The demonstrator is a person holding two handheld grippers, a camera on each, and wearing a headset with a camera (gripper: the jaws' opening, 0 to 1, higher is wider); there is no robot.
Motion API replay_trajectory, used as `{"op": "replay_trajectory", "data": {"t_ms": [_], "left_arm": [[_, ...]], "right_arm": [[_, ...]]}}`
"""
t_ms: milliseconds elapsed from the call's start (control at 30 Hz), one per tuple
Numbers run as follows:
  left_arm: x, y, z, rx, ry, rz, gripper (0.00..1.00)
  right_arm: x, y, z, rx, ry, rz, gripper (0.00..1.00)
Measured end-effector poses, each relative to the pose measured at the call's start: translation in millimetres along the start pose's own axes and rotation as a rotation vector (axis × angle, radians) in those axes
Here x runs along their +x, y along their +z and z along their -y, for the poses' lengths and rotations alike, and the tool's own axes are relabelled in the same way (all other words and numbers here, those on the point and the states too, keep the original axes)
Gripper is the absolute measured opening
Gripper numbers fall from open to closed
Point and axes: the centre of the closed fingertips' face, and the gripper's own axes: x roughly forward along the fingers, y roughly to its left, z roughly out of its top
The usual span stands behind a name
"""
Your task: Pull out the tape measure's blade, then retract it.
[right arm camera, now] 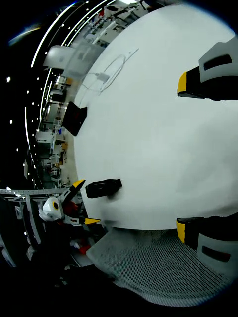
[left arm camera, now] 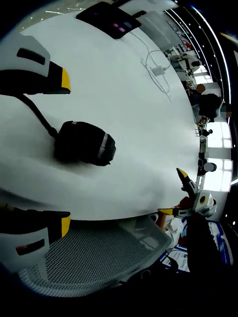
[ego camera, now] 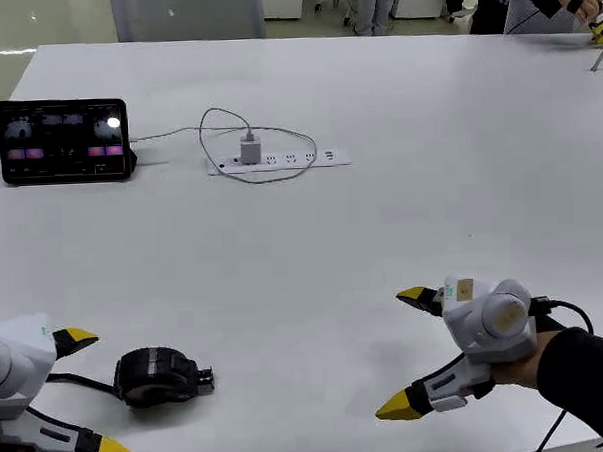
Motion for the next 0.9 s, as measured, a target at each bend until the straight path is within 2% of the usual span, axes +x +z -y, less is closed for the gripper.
{"op": "replay_trajectory", "data": {"t_ms": [33, 100, 267, 367, 433, 567, 667, 700, 733, 767, 800, 900], "left_arm": [[2.3, 0.0, 0.5, 0.01, -0.008, -0.017, 0.95], [7.1, 2.8, -0.3, 0.041, -0.019, -0.016, 0.96], [13.6, 8.3, -2.4, 0.061, -0.035, -0.041, 0.92], [18.4, 5.8, -11.3, 0.127, -0.009, -0.079, 0.85], [20.4, 8.7, -11.4, 0.138, -0.012, -0.099, 0.83], [25.2, 11.8, -8.7, 0.156, -0.035, -0.106, 0.81], [31.2, 11.4, -11.7, 0.165, -0.052, -0.11, 0.79], [33.1, 10.7, -12.6, 0.179, -0.054, -0.118, 0.77], [35.6, 10.1, -17.3, 0.202, -0.032, -0.122, 0.73], [36.9, 9.3, -21.9, 0.252, -0.015, -0.139, 0.65], [39.3, 8.4, -18.2, 0.236, -0.032, -0.136, 0.62], [44.8, 8.9, -15.8, 0.218, -0.055, -0.138, 0.65]], "right_arm": [[3.1, 1.9, -1.3, -0.006, 0.005, -0.001, 1.0], [8.3, 5.9, -3.2, -0.019, 0.014, 0.003, 1.0], [21.8, 12.1, -4.7, -0.02, 0.04, 0.003, 1.0], [30.4, 16.3, -4.6, -0.007, 0.049, -0.002, 1.0], [35.7, 20.2, -5.5, -0.012, 0.056, -0.004, 1.0], [45.0, 30.0, -8.3, -0.028, 0.07, -0.002, 1.0], [52.5, 37.8, -12.2, -0.044, 0.084, 0.001, 1.0], [55.4, 41.2, -14.1, -0.05, 0.091, 0.003, 1.0], [57.6, 43.3, -15.6, -0.055, 0.095, 0.004, 1.0], [60.9, 45.6, -17.7, -0.065, 0.1, 0.002, 1.0], [63.7, 45.9, -19.4, -0.073, 0.106, -0.004, 1.0], [73.1, 42.7, -24.4, -0.094, 0.128, -0.031, 1.0]]}}
